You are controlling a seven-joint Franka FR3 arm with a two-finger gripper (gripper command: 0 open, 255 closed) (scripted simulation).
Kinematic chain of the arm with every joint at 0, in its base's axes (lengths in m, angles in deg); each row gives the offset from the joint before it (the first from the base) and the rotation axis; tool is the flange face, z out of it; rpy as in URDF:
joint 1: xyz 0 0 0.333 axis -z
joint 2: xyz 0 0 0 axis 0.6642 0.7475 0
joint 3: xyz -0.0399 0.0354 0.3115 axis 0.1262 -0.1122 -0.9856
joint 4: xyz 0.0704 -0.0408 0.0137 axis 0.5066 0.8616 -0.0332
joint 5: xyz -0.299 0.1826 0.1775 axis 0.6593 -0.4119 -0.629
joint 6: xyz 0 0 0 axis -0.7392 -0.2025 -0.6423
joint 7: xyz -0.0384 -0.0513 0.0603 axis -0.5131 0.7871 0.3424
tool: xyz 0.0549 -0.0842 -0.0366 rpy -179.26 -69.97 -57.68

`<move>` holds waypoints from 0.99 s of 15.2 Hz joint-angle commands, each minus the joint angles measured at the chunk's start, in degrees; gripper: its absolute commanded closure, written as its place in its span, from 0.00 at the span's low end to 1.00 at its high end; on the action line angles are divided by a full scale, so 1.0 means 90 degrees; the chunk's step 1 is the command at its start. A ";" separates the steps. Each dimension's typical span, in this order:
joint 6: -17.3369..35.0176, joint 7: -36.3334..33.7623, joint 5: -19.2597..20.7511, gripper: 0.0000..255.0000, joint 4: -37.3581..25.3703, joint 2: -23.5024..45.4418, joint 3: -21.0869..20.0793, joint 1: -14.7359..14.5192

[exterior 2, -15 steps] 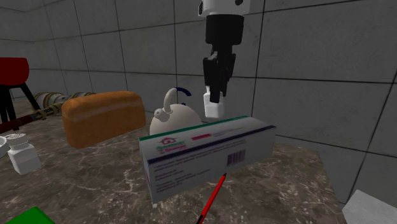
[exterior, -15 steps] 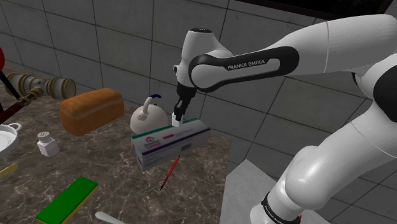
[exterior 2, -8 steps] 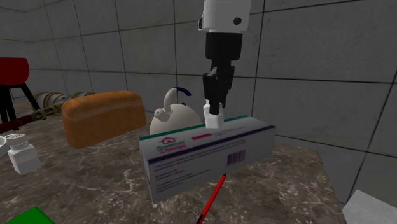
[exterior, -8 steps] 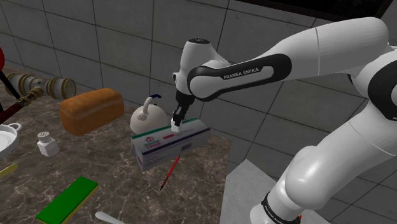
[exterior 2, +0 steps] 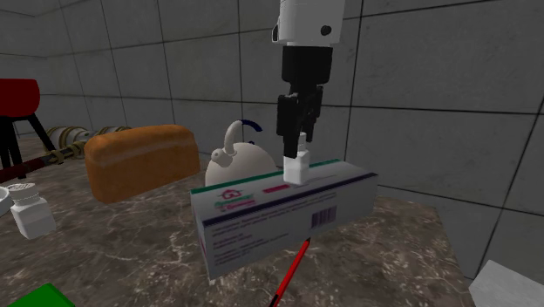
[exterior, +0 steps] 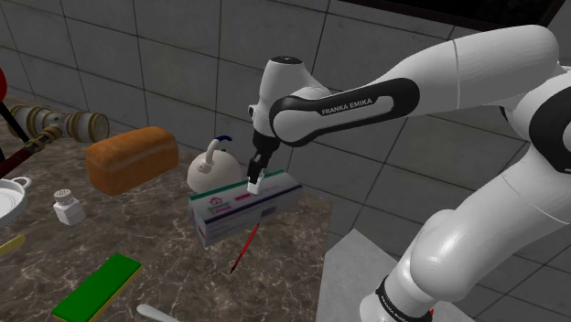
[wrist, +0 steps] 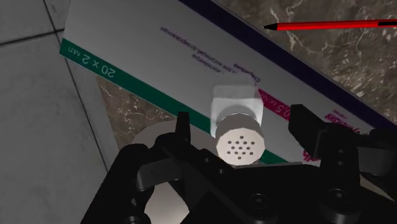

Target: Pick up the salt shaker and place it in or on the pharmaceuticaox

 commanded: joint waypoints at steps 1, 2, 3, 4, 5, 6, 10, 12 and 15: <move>0.0000 0.0000 0.0000 0.00 0.0000 0.0000 0.0000 0.0000; 0.0000 0.0000 0.0000 0.00 0.0000 0.0000 0.0000 0.0000; 0.0000 0.0000 0.0000 0.00 0.0000 0.0000 0.0000 0.0000; 0.0000 0.0000 0.0000 0.00 0.0000 0.0000 0.0000 0.0000; -0.0219 0.0027 -0.0038 0.00 -0.0113 -0.0110 0.0008 -0.0013; -0.0437 0.0050 -0.0070 0.00 -0.0234 -0.0210 0.0016 -0.0025; -0.0827 0.0085 -0.0118 0.00 -0.0471 -0.0367 0.0030 -0.0043; -0.0827 0.0085 -0.0117 0.00 -0.0472 -0.0367 0.0030 -0.0043; -0.0827 0.0085 -0.0117 0.00 -0.0472 -0.0367 0.0030 -0.0043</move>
